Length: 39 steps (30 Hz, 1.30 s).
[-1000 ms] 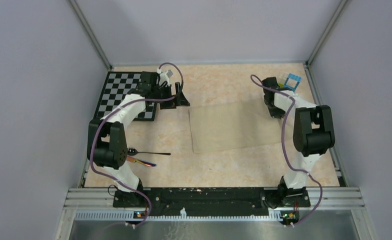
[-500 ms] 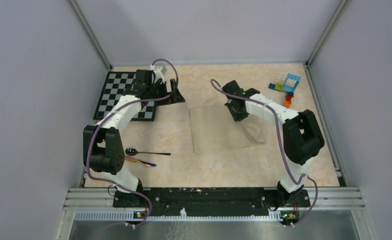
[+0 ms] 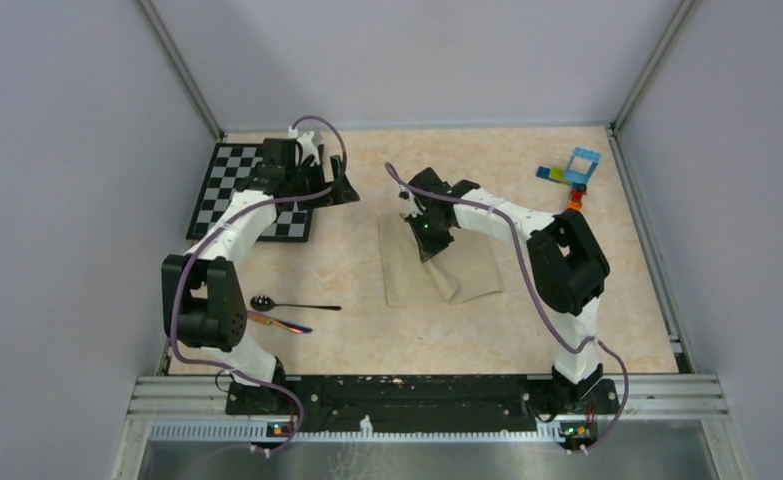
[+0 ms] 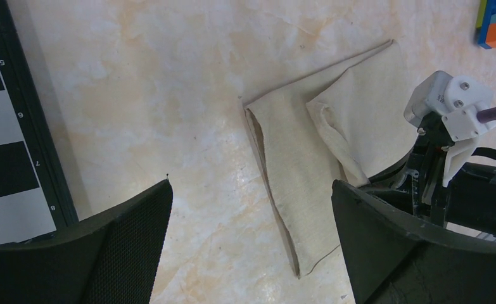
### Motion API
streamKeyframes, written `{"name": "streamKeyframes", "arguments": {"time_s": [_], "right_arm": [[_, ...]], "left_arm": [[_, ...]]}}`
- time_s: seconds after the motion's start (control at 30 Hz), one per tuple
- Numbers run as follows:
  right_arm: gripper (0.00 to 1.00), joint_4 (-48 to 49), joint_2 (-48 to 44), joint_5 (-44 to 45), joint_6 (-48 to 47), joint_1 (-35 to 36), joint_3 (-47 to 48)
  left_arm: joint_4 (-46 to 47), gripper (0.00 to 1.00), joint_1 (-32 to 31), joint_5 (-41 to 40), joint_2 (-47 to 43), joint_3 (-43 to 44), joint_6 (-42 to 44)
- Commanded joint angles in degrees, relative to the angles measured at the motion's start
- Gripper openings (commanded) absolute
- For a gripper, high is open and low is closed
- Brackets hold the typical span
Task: Fold the napkin into a case and place the utensils inside
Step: Fold the rectangle-folded napkin at the center of the board.
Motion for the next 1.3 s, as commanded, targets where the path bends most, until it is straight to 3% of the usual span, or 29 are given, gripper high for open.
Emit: {"name": "streamKeyframes", "arguments": {"time_s": [0.0,0.37,0.73,0.9,0.93,0.97,1.0,1.07,1.27], "right_arm": [[0.00,0.17,1.17,-2.05,3.85,1.46,5.22],[0.00,-4.71,6.13,-0.32,8.11,2.92,11.56],[0.00,-4.56,7.98,-0.04,8.79,3.05,11.54],[0.24,-0.01,6.96,-6.17,11.00,2.42,9.69],[0.35,3.72,5.65,-12.23,12.60,1.54,7.62],[0.61,9.85,4.32,-16.36,14.54,0.47,4.28],[0.76,12.52,2.63,-19.70,16.09,-0.18,2.94],[0.82,16.01,0.17,-21.20,17.02,-0.59,1.36],[0.85,28.52,-11.90,-28.97,22.60,-6.15,-12.44]], "left_arm": [[0.47,0.99,0.75,0.29,-2.54,0.61,0.68],[1.16,0.99,1.60,3.52,-2.06,0.33,0.10],[1.28,0.99,1.69,3.94,-1.89,0.33,0.05],[1.28,0.99,1.69,3.79,-2.00,0.28,0.01],[1.33,0.99,1.69,3.82,-1.96,0.16,0.08],[1.29,0.99,1.67,3.75,-1.92,0.17,0.10],[1.31,0.99,1.68,3.69,-1.84,0.19,0.10],[1.30,0.99,1.69,3.54,-1.81,0.11,0.14],[1.41,0.99,1.69,4.04,-1.31,0.03,0.03]]}}
